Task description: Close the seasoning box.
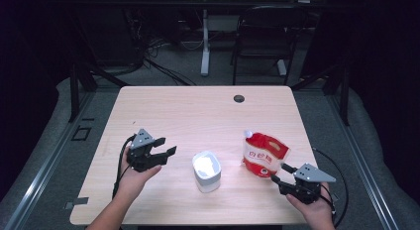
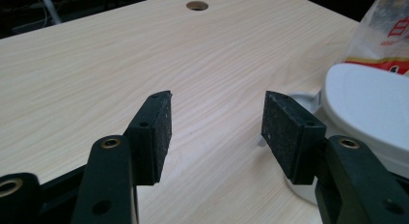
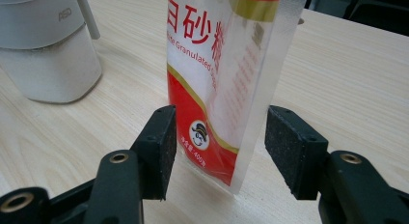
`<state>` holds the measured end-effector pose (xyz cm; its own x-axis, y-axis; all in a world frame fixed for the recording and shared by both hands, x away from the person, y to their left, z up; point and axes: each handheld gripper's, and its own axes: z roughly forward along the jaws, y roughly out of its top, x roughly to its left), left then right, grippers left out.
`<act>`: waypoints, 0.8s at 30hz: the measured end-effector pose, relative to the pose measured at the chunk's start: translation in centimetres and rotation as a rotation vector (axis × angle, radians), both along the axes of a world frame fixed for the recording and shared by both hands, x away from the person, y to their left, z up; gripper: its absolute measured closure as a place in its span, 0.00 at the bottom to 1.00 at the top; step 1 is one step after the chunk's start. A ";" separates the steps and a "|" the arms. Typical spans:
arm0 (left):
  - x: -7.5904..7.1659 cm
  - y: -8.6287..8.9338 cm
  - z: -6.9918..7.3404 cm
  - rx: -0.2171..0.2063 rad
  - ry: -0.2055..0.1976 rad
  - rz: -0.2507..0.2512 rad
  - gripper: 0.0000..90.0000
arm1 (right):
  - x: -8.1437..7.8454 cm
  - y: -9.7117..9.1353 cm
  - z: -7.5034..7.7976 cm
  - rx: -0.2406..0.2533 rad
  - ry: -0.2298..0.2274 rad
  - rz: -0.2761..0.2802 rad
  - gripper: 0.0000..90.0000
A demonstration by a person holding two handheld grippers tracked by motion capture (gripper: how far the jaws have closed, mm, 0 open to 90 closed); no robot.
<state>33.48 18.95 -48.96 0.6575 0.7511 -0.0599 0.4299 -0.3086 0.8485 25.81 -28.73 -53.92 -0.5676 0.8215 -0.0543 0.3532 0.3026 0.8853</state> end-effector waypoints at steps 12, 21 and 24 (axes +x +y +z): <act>-1.1 2.5 -2.4 -0.010 0.065 0.031 0.49 | 0.0 0.0 -0.1 -0.020 0.006 0.001 0.50; -1.4 2.6 -4.0 -0.001 0.079 0.040 0.48 | 0.1 0.2 -0.3 -0.018 0.016 0.004 0.50; -1.4 2.8 -4.9 0.064 0.065 0.056 0.48 | 0.1 0.1 -0.4 -0.031 0.025 0.007 0.50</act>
<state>32.11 21.76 -53.86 0.6106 0.7902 -0.0519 0.5015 -0.3352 0.7976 25.96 -28.65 -54.31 -0.5750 0.8155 -0.0655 0.3732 0.3327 0.8661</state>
